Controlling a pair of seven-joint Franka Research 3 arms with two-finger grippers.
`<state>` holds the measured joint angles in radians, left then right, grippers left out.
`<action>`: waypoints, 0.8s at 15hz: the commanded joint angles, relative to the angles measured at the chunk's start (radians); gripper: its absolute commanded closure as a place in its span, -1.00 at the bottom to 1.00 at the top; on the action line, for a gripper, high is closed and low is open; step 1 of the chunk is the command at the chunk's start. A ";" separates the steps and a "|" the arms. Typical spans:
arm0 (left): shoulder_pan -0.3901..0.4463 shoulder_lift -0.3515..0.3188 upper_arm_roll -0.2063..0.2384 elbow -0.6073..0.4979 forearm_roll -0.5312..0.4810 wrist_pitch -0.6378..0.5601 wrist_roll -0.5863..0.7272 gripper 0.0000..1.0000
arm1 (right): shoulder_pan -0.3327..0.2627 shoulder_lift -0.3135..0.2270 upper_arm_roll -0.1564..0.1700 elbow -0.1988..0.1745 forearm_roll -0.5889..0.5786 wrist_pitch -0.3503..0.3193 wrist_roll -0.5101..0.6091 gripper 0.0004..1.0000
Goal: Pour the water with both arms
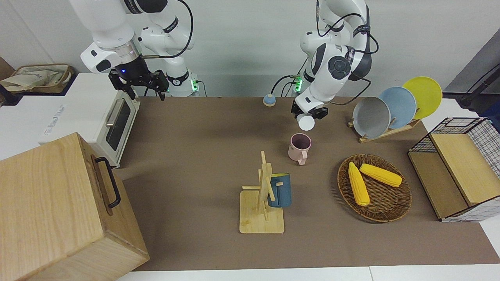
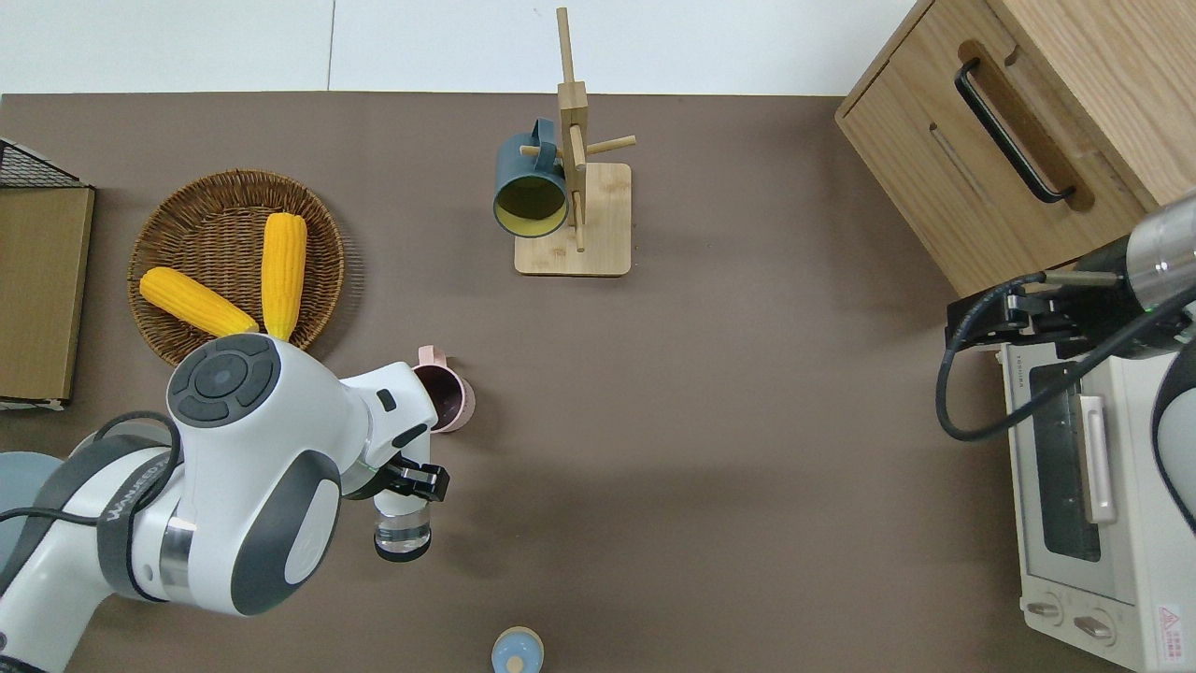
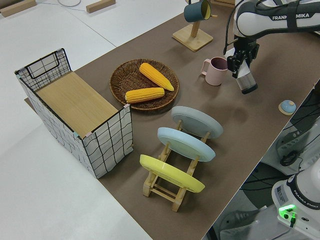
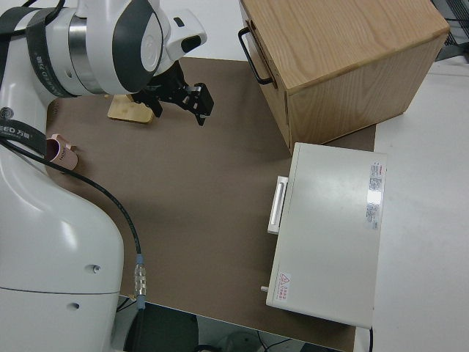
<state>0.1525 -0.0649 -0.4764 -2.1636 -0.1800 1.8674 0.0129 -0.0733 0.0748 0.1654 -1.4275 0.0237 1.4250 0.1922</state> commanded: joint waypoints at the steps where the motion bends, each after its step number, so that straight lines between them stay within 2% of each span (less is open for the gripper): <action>1: 0.004 0.043 -0.001 0.062 0.025 -0.056 -0.039 1.00 | -0.016 -0.010 0.008 -0.005 0.021 0.008 -0.019 -0.98; 7: 0.006 0.103 0.002 0.143 0.053 -0.132 -0.069 1.00 | -0.016 -0.010 0.008 -0.005 0.021 0.008 -0.019 -0.98; 12: -0.019 0.210 -0.005 0.260 0.120 -0.247 -0.155 1.00 | -0.016 -0.010 0.008 -0.005 0.021 0.008 -0.019 -0.98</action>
<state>0.1492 0.0715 -0.4775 -2.0092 -0.1007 1.7144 -0.0839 -0.0734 0.0748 0.1654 -1.4275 0.0237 1.4251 0.1921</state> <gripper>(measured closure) 0.366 0.004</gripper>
